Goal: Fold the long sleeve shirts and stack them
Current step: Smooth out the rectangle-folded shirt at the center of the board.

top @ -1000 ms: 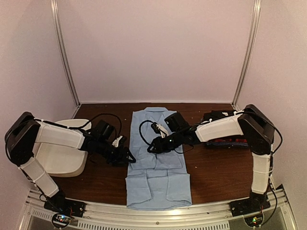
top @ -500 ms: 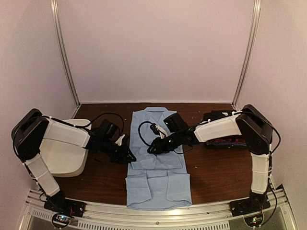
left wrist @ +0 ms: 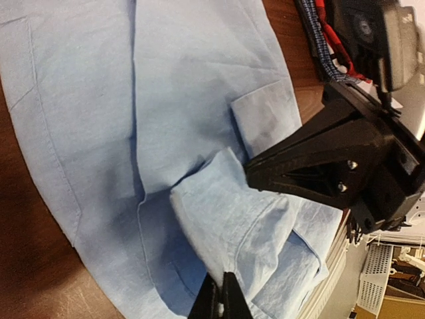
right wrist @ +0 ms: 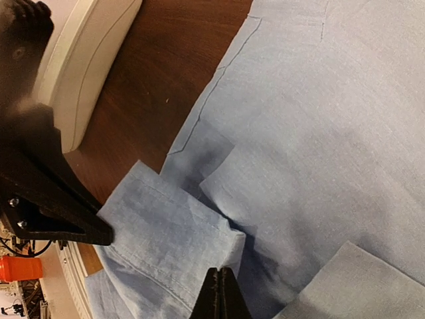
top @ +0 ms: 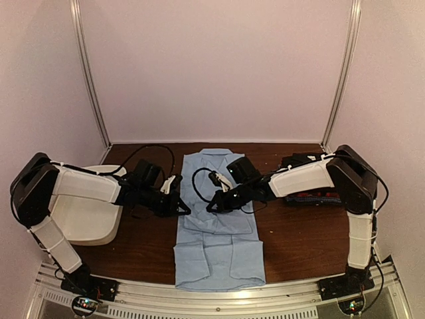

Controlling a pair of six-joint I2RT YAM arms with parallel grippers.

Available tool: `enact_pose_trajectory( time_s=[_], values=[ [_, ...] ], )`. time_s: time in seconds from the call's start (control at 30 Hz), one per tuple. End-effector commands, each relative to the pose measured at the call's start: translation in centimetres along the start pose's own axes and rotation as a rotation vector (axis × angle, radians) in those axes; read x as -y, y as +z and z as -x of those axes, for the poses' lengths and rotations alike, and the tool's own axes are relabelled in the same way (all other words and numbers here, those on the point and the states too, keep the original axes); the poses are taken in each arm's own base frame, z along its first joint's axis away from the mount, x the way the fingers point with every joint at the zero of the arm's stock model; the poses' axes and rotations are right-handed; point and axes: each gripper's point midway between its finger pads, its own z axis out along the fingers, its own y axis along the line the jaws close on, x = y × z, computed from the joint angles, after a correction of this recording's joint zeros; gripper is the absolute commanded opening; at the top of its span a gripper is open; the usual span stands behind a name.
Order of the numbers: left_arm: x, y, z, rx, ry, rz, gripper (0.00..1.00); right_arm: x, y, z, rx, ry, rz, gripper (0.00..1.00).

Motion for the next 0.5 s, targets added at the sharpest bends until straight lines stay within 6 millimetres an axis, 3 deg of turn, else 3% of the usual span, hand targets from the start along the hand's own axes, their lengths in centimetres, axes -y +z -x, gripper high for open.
enact_pose_trajectory(
  time_s=[0.0, 0.23, 0.47],
  values=[
    [3.2, -1.1, 2.5, 0.105, 0.163, -0.052, 0.01, -0.1, -1.2, 1.0, 0.050, -0.018, -0.030, 0.00],
    [3.1, -1.3, 2.7, 0.123, 0.198, -0.026, 0.00, -0.3, -3.1, 2.2, 0.147, -0.039, -0.062, 0.00],
    [0.5, -0.4, 2.5, 0.119, 0.161, 0.072, 0.00, 0.3, -4.0, 2.6, 0.213, -0.039, -0.095, 0.00]
  ],
)
